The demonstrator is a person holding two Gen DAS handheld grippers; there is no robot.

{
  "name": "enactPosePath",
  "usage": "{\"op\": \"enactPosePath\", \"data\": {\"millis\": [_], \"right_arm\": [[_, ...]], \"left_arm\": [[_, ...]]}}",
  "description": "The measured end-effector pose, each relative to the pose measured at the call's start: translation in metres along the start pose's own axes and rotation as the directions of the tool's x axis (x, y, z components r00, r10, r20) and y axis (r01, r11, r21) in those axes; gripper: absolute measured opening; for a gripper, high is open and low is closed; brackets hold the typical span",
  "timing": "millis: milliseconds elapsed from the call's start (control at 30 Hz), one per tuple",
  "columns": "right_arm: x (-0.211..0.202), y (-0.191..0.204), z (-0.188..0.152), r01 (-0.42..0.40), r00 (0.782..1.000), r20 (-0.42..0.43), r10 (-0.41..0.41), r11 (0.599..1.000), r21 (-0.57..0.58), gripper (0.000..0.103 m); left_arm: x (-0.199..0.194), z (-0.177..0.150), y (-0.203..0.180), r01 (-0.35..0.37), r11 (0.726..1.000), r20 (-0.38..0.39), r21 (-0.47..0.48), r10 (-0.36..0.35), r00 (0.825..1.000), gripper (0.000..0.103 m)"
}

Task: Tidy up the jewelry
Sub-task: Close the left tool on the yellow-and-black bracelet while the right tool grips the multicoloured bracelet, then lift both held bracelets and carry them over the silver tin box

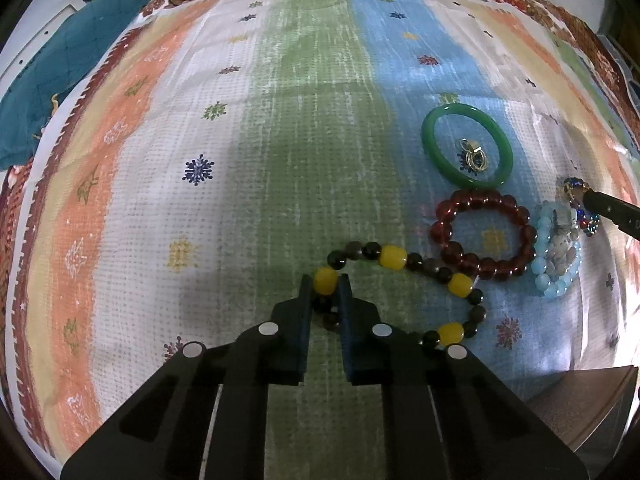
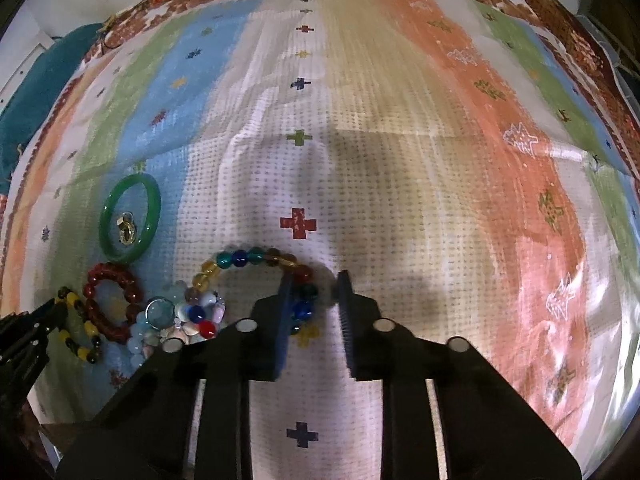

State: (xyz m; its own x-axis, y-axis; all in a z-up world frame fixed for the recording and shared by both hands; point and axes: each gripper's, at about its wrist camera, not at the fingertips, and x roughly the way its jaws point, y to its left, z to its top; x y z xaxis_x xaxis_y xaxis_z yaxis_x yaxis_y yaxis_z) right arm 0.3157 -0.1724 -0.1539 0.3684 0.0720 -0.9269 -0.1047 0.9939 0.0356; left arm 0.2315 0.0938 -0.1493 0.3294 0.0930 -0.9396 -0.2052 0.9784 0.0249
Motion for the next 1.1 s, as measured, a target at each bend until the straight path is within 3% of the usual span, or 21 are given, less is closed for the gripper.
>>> {"op": "enactPosePath", "data": {"millis": [300,800,1100], "right_arm": [[-0.013,-0.002,-0.001,-0.05,0.999,0.009,0.05,0.999,-0.004,0.011],[-0.051,0.018,-0.013,0.023,0.996,0.092,-0.012,0.993,-0.119,0.01],[-0.071,0.021,-0.017,0.03,0.993,0.119,-0.015,0.992,-0.126,0.01]], "left_arm": [[-0.019,0.003,0.0,0.021,1.0,0.035,-0.01,-0.021,0.999,0.011],[-0.057,0.0,-0.017,0.051,0.998,0.105,0.029,-0.054,0.993,0.011],[-0.081,-0.001,-0.03,0.088,0.995,0.152,0.045,-0.093,0.984,0.011]]}}
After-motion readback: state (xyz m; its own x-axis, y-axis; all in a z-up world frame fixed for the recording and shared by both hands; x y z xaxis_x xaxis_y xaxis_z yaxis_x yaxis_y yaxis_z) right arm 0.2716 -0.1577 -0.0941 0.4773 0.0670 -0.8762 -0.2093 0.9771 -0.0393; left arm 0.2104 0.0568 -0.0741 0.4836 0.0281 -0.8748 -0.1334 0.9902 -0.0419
